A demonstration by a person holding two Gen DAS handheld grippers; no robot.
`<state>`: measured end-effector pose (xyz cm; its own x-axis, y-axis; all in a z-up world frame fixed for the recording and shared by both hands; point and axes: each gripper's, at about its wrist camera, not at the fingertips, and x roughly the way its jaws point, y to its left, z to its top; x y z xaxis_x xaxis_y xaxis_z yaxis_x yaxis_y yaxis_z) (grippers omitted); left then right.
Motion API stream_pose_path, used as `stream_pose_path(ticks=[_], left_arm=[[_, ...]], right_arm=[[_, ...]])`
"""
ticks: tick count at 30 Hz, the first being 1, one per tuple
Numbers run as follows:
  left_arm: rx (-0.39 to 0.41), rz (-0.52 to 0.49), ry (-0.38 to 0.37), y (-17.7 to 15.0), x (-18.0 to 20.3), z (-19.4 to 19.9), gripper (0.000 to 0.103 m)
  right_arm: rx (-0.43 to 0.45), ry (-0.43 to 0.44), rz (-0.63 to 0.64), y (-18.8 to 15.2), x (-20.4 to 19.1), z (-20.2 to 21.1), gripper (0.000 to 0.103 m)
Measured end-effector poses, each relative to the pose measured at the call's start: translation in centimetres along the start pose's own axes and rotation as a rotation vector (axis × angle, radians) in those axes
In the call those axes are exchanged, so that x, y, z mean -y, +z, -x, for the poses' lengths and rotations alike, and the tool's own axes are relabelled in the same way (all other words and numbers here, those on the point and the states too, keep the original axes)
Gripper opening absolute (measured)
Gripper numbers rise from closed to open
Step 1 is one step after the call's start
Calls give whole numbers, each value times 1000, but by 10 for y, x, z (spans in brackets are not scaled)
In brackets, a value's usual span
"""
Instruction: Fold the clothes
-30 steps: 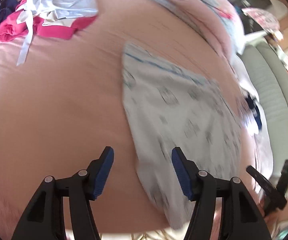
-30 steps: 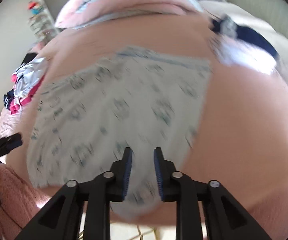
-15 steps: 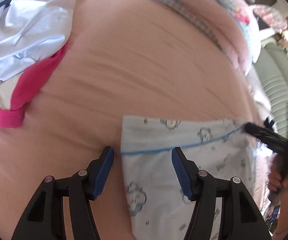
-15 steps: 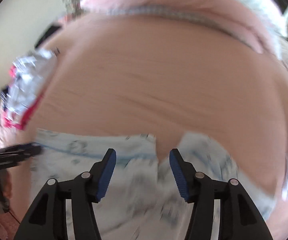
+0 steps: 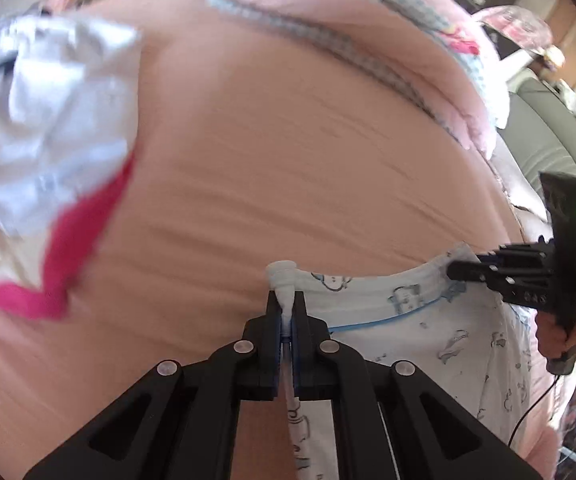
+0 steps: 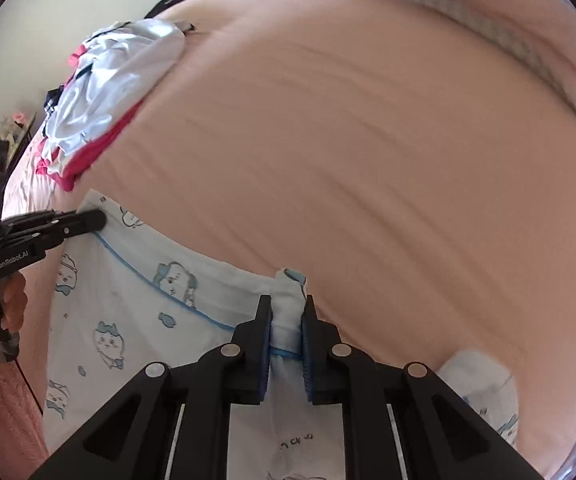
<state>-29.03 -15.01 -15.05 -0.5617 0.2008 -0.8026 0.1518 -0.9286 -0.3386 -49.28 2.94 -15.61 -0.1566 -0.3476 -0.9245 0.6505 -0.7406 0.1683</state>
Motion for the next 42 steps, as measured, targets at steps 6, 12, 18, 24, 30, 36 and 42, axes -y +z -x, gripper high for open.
stream_pose_path(ticks=[6, 12, 18, 24, 30, 36, 42], left_arm=[[-3, 31, 105, -6, -20, -16, 6], [-15, 38, 108, 6, -26, -5, 16], [-41, 56, 147, -9, -27, 9, 33], [-115, 124, 38, -38, -17, 5, 33], [-155, 174, -153, -63, -28, 12, 32], [-183, 211, -242, -86, -39, 19, 20], [-195, 115, -268, -105, -19, 24, 20]], right_arm=[[67, -6, -113, 2, 20, -9, 11], [53, 19, -231, 2, 35, -14, 18], [159, 98, -365, -12, 53, 41, 47], [190, 27, -361, -44, 36, 78, 47], [88, -39, -256, -123, -57, 65, 48], [30, -94, -201, -188, -139, 52, 47], [55, -158, -295, -203, -171, 43, 48]])
